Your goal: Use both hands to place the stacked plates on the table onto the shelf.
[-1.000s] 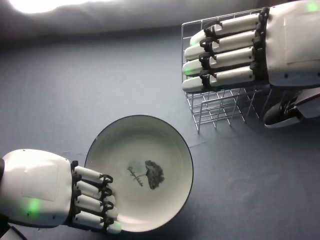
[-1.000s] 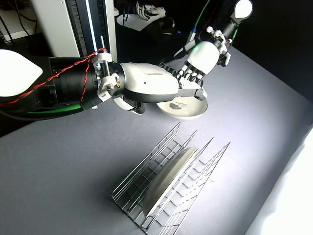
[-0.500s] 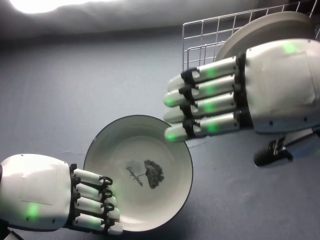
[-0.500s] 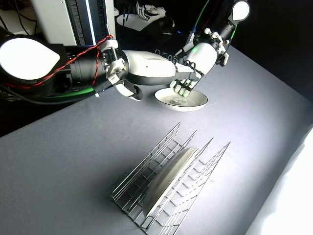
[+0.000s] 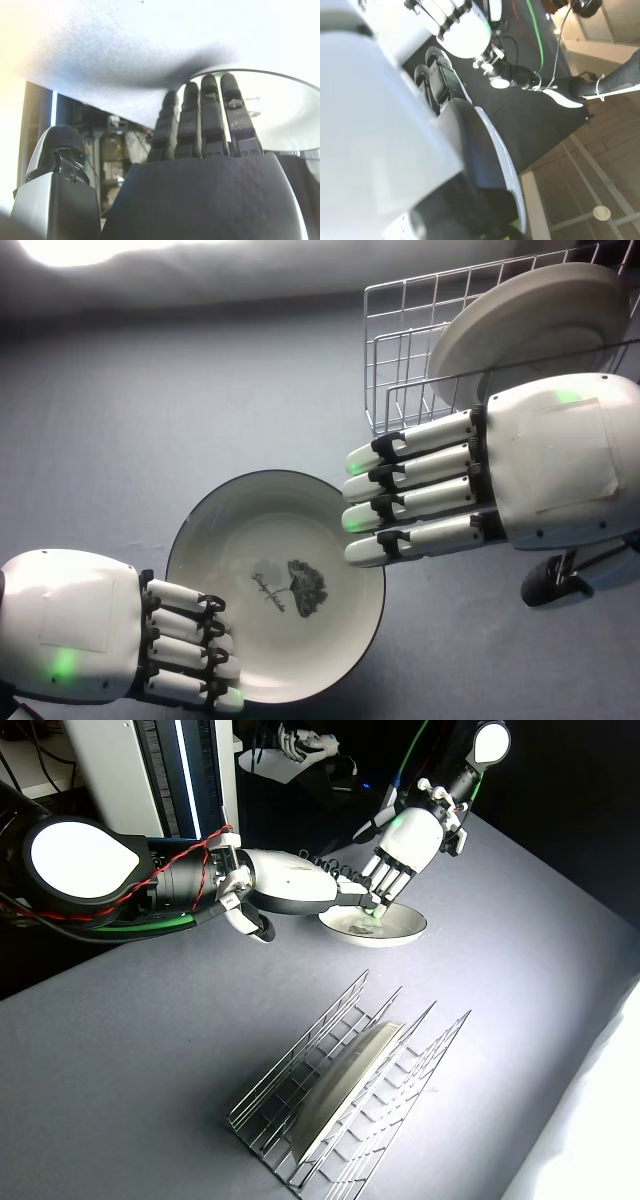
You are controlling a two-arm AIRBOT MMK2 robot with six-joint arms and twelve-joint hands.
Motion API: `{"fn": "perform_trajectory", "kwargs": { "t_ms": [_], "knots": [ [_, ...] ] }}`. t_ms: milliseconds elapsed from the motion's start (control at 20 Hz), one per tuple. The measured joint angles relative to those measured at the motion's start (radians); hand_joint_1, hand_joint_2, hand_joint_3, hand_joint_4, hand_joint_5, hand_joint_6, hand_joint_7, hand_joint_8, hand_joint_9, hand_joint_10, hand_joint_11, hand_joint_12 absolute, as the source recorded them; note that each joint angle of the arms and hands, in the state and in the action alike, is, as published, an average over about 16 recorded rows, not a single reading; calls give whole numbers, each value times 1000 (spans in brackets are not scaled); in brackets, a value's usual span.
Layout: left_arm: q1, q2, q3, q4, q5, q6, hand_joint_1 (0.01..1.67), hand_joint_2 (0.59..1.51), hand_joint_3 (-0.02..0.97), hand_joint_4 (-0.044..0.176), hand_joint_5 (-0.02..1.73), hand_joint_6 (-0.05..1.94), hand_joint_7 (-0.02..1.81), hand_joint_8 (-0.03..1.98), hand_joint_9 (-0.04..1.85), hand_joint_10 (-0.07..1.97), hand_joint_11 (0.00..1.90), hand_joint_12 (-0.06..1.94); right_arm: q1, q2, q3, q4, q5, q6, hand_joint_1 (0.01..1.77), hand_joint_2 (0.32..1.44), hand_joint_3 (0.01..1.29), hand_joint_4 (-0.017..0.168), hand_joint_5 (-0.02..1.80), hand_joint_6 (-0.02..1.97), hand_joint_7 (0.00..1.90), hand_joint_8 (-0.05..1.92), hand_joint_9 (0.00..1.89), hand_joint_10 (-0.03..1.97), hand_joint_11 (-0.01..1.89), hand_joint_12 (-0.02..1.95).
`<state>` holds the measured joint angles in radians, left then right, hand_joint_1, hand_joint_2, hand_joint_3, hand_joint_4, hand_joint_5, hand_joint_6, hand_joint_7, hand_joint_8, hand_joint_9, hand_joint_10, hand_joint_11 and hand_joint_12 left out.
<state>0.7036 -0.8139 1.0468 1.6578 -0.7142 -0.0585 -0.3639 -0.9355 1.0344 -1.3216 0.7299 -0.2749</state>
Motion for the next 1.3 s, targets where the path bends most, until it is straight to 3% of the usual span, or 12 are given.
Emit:
{"fn": "perform_trajectory", "kwargs": {
  "t_ms": [550, 950, 1300],
  "knots": [
    [-8, 0, 2, -6, -4, 29, 22, 1116, 12, 13, 174, 15, 136, -12, 160, 8, 16, 393, -7, -12, 0, -11, -11, -7, 997, 951, 13, 4, 114, 16, 100, 16, 79, 10, 12, 310],
    [-78, 10, 5, 2, -27, 25, 20, 1117, 12, 9, 172, 22, 150, -3, 145, 11, 15, 356, -17, -68, 21, -26, -52, -12, 958, 957, 13, 4, 164, 16, 139, 16, 106, 10, 12, 431],
    [-138, 8, 32, 9, -30, 15, 19, 1113, 11, 3, 175, 19, 178, 6, 149, 12, 15, 367, -18, -90, 40, -28, -80, -15, 895, 978, 14, 4, 182, 17, 152, 17, 118, 11, 12, 471]
  ]
}}
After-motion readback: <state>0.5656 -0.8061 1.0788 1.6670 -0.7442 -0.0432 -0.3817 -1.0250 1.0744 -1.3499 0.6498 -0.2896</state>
